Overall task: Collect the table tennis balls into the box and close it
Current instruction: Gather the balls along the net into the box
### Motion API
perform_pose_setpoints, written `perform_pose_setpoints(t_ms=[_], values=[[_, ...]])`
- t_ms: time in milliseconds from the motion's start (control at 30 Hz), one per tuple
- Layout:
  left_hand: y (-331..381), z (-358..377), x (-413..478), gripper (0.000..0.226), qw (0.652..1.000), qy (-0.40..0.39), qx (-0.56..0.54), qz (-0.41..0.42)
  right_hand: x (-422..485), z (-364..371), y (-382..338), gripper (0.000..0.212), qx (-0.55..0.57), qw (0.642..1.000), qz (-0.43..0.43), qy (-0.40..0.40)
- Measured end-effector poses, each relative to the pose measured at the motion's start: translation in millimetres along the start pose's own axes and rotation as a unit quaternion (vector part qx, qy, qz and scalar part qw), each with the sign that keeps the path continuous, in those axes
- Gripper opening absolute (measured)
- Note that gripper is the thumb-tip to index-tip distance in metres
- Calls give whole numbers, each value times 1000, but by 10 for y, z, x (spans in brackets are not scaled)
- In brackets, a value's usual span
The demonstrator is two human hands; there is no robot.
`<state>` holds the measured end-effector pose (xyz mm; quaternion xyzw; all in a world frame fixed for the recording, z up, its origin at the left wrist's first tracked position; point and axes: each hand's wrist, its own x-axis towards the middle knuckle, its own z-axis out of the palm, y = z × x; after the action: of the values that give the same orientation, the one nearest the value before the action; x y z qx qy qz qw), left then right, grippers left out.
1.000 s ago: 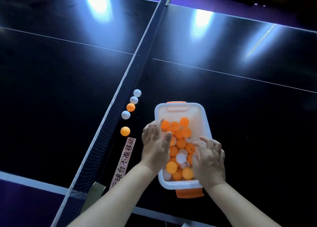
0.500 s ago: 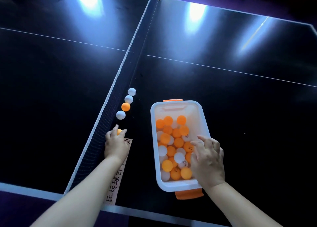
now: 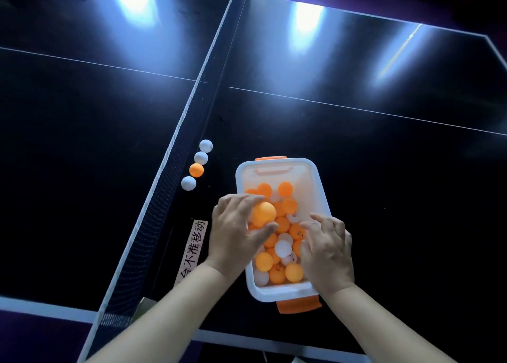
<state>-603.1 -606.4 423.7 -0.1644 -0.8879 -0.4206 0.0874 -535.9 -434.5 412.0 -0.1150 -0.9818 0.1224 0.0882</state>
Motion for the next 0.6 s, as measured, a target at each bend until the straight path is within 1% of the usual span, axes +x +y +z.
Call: perform_pose_setpoints(t_ms=[67, 133, 233, 300, 333, 400, 500, 600], values=[[-21, 71, 8, 58, 1000, -15, 14, 7, -4, 2, 3, 41, 3, 1000, 3, 4], [-99, 66, 7, 53, 1000, 7, 11, -22, -5, 3, 9, 40, 10, 1000, 4, 6], [-317, -8, 47, 43, 992, 40, 6, -122, -5, 7, 12, 40, 13, 1000, 3, 2], [-503, -58, 128, 41, 979, 40, 15, -201, -6, 8, 9, 41, 14, 1000, 4, 4], [-598, -75, 173, 42, 973, 27, 31, -228, -5, 7, 7, 41, 13, 1000, 4, 6], [-802, -88, 254, 43, 965, -9, 67, -255, -1, 2, 1, 41, 7, 1000, 4, 7], [-1069, -70, 340, 47, 953, -60, 112, -276, 4, 3, 2, 41, -2, 1000, 0, 6], [-1190, -39, 417, 49, 946, -78, 144, -279, 9, 11, 5, 41, -12, 1000, -2, 2]])
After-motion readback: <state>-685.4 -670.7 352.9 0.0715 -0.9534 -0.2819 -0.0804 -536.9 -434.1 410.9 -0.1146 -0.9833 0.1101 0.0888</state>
